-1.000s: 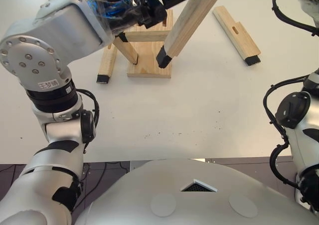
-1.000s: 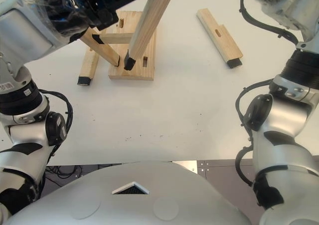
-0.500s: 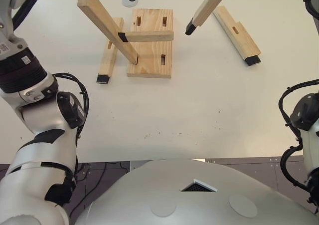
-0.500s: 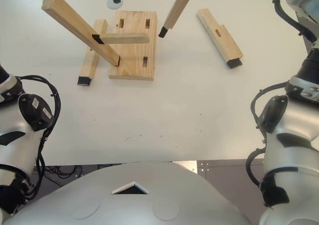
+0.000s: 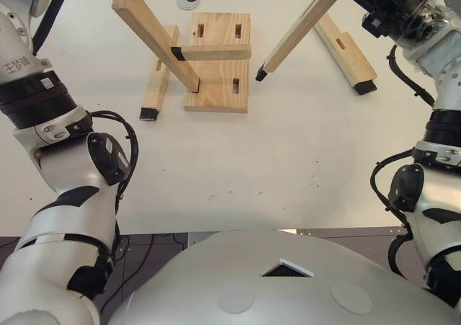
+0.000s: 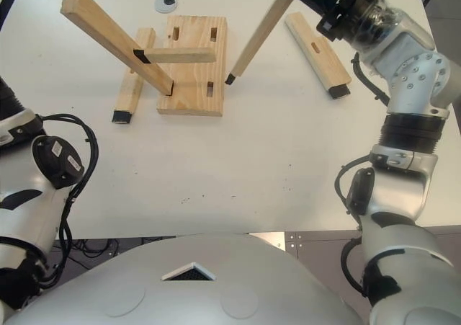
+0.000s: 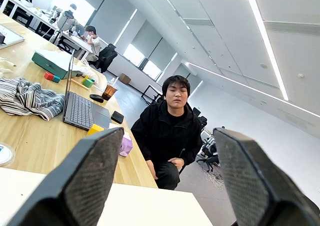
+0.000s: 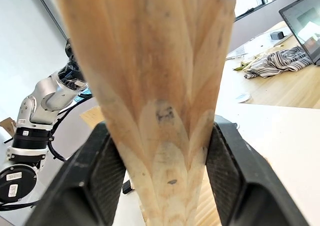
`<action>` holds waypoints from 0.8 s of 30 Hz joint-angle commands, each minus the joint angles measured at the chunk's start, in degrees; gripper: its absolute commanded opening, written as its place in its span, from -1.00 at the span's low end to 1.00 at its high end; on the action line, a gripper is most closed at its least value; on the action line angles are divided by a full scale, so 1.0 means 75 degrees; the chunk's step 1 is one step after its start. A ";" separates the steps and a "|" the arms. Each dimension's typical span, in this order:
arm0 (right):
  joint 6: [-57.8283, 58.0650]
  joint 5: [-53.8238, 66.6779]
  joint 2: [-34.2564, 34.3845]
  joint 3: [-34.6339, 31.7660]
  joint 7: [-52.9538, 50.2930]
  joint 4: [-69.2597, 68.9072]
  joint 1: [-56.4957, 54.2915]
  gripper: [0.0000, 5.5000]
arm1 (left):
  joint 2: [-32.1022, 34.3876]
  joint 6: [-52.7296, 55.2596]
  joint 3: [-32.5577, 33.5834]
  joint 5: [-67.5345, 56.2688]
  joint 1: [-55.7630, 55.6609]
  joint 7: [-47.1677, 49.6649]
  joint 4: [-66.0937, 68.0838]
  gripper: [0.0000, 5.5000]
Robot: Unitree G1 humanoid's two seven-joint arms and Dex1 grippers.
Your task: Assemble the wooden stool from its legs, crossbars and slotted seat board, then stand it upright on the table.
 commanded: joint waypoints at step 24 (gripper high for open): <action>-0.1968 -0.1030 0.1192 0.0591 0.0560 0.0862 0.0550 -0.23 | -0.0256 -0.0004 0.0014 0.1510 0.0570 -0.0626 0.0775 0.19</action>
